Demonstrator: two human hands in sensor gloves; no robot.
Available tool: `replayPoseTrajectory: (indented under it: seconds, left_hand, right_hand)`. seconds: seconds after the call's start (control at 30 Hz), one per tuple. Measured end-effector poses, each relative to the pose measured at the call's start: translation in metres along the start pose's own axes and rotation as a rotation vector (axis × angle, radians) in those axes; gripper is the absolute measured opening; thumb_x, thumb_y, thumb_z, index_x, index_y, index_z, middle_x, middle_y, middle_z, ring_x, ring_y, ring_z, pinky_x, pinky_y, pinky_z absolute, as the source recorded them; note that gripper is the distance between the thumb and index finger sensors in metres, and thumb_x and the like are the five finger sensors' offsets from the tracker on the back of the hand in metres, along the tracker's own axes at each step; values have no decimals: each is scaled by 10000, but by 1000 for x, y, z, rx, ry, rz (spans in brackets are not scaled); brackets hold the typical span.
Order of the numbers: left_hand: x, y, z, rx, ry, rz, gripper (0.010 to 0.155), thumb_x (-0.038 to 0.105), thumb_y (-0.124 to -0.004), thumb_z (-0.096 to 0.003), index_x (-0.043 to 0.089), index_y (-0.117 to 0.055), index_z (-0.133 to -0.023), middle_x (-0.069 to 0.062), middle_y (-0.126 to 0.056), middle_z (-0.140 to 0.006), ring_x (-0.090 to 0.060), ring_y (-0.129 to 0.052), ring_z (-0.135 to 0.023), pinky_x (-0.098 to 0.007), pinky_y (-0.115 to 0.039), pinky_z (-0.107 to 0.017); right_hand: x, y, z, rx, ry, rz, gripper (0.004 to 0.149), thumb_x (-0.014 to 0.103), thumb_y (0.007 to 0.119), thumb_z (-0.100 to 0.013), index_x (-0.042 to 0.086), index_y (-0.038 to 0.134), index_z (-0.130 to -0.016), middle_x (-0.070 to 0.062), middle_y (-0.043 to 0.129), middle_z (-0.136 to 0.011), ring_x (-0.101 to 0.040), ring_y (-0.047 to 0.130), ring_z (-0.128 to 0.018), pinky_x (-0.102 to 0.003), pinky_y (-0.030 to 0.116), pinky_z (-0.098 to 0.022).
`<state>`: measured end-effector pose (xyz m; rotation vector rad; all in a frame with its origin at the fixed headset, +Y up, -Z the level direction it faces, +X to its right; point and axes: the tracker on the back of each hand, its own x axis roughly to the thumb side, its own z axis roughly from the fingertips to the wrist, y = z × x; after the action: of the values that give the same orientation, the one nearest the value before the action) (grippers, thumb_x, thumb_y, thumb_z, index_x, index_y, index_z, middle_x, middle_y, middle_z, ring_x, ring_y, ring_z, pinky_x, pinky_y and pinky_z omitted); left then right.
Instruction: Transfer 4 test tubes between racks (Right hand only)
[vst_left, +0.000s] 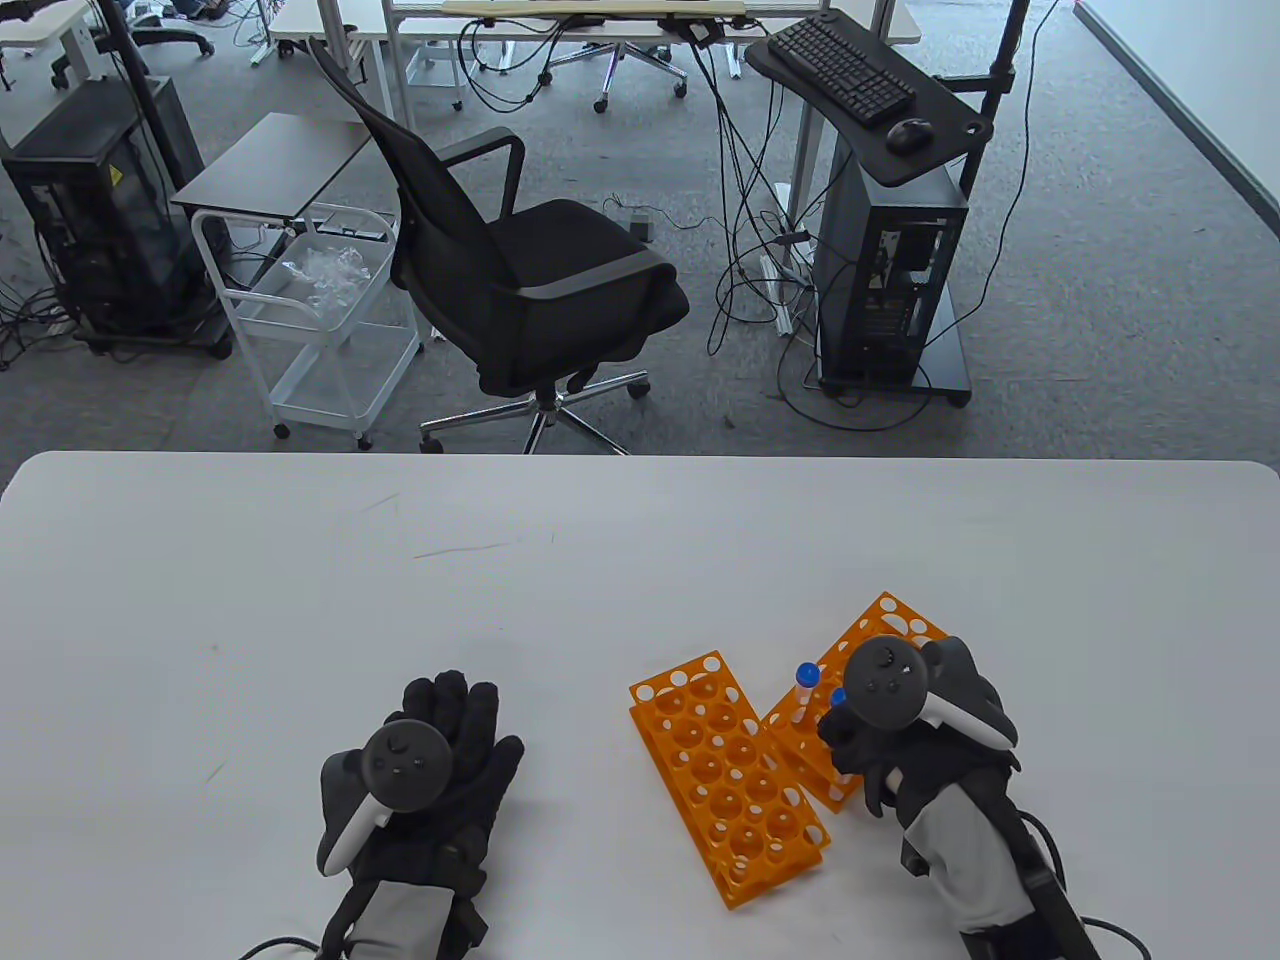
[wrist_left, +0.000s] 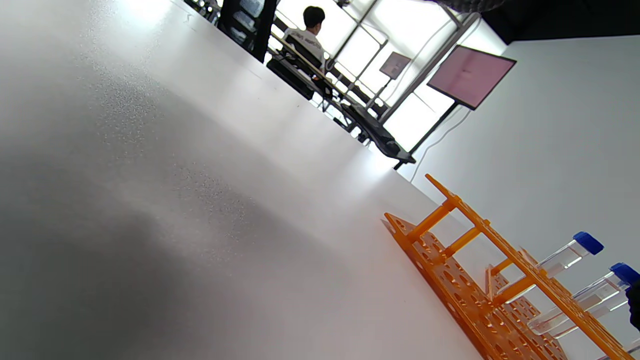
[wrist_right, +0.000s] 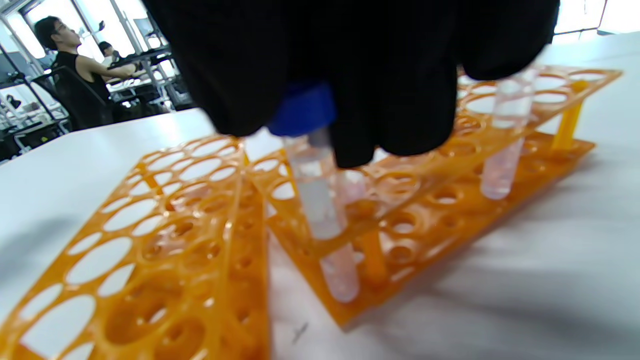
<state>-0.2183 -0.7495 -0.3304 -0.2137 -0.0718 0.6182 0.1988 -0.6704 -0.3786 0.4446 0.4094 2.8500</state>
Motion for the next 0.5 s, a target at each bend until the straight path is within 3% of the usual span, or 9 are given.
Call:
replayPoseTrajectory:
  seconds: [0.27,0.5]
  left_hand:
    - [-1,1,0,2,-2,13,677,638,-458,-573,408,-178,-1145,122,29,-1184,-112,200,-1050,-405,120,-776]
    - [2,3,2,14,-16,18,677,638,-457,-573,411,-176,-1145,124,30,-1184,-111,201,-1049,-404,121,-776]
  right_hand:
    - [-4,-4,2,-5,-2,-35,490,255,884,-421,88,850,-881,-210,952,-823,-463,896,-706,-655,651,-559]
    - [-5,-39,32,-201,-55,-107,495,302,852,-449,90,838,-896,-208,942,-834,-461,887,-715,-655,645,-564]
